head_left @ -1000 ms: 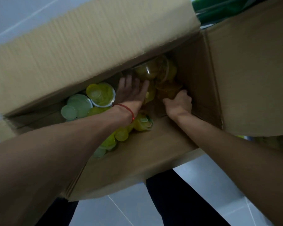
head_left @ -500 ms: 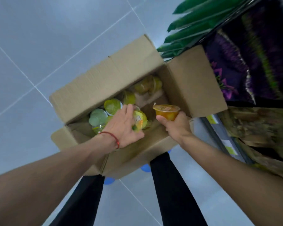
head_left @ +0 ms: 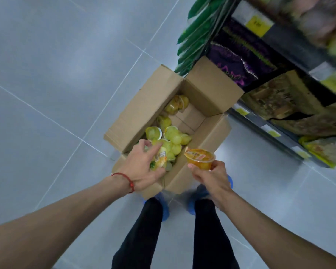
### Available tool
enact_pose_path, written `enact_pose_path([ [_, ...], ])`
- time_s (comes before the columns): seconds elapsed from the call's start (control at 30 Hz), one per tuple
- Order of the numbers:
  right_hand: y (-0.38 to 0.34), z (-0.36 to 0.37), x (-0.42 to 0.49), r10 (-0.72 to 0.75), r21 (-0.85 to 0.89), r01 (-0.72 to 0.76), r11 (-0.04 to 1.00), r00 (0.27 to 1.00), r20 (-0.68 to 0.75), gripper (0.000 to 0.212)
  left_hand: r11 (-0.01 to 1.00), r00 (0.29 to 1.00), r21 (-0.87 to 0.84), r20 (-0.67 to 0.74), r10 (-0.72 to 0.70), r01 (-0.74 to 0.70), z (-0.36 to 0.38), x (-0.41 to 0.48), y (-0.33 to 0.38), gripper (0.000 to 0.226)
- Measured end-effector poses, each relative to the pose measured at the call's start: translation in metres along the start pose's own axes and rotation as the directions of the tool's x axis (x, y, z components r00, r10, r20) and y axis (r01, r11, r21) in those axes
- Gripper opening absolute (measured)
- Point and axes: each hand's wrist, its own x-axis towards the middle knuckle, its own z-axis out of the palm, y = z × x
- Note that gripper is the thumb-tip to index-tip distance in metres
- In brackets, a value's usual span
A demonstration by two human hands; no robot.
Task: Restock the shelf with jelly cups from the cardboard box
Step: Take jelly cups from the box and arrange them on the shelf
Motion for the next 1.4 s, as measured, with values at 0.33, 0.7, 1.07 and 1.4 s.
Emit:
enact_pose_path([
  [0.33,0.04,-0.062,-0.089,-0.122,0.052,0.114,0.992,0.977,0.176,0.072,0.993,0.993,-0.023,0.035,0.117,-0.116,0.004,-0.087,0.068,0.081],
  [0.7,0.056,-0.177,-0.179,-0.26,0.286,0.206,0.936,0.951,0.166,0.062,0.952,0.95,0.114,-0.105,0.295,-0.283,-0.018,-0.165,0.207,0.081],
  [1.07,-0.025,-0.278,-0.302,-0.588,0.31,0.566,0.764,0.809,-0.029,0.085,0.823,0.748,0.226,-0.344,0.568,-0.521,-0.121,-0.234,0.354,0.092],
  [1.4,-0.143,-0.337,-0.402,-0.779,0.197,0.808,0.555,0.588,-0.218,0.077,0.65,0.549,0.328,-0.353,0.757,-0.685,-0.262,-0.264,0.449,0.094],
])
